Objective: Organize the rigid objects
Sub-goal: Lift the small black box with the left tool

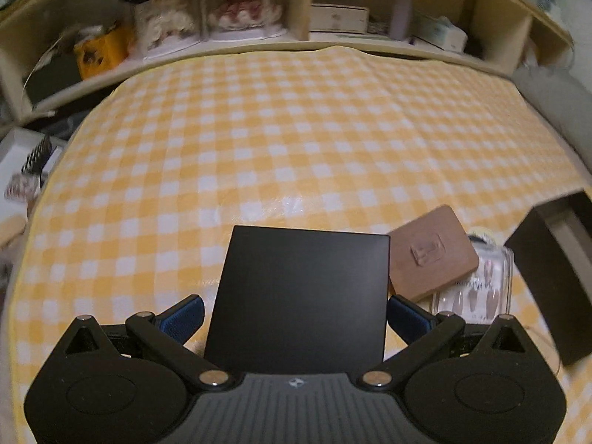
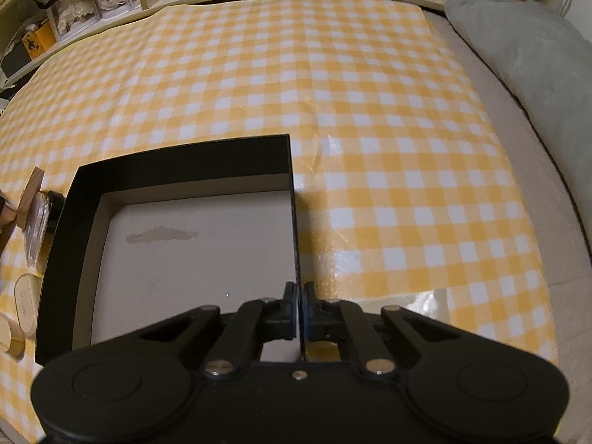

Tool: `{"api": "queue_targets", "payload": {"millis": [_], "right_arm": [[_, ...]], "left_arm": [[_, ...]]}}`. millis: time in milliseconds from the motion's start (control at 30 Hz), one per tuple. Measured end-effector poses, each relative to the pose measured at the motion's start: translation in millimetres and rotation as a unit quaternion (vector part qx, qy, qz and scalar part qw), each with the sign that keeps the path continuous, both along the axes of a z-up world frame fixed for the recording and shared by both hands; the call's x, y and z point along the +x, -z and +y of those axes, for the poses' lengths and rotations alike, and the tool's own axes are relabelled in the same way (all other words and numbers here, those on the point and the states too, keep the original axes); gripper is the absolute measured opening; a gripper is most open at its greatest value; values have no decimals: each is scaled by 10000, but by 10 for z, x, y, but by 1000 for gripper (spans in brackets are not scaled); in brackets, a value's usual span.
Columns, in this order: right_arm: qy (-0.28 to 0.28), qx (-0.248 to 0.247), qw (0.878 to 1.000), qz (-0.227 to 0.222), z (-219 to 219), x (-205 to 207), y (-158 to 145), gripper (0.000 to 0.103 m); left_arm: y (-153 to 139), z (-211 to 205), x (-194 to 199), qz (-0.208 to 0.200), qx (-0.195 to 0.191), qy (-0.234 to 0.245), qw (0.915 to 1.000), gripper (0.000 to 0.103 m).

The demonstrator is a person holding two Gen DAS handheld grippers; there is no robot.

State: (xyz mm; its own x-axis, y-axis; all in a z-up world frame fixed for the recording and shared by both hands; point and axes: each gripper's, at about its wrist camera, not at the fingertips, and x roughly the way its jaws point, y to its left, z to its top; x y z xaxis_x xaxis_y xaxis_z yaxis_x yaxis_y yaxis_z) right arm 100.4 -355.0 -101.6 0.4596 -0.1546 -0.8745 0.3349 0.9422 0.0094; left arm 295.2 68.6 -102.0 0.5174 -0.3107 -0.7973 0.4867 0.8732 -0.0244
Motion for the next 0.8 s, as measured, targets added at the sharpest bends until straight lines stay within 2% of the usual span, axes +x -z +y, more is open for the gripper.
{"api": "queue_targets", "payload": {"millis": [133,367,800], "right_arm": [[18,79,10000,31,-92,18,46,3],[25,110,9999,22,-112,34,63,3],[33,102,9999,22,-117,37,68,4]], "left_arm": [[43,-15,31,249,-57,-31,9997,103],[19,-43,152,579,-210,-568,9965,103],[-115,-73,153,680,-321,-1276,9890,101]]}}
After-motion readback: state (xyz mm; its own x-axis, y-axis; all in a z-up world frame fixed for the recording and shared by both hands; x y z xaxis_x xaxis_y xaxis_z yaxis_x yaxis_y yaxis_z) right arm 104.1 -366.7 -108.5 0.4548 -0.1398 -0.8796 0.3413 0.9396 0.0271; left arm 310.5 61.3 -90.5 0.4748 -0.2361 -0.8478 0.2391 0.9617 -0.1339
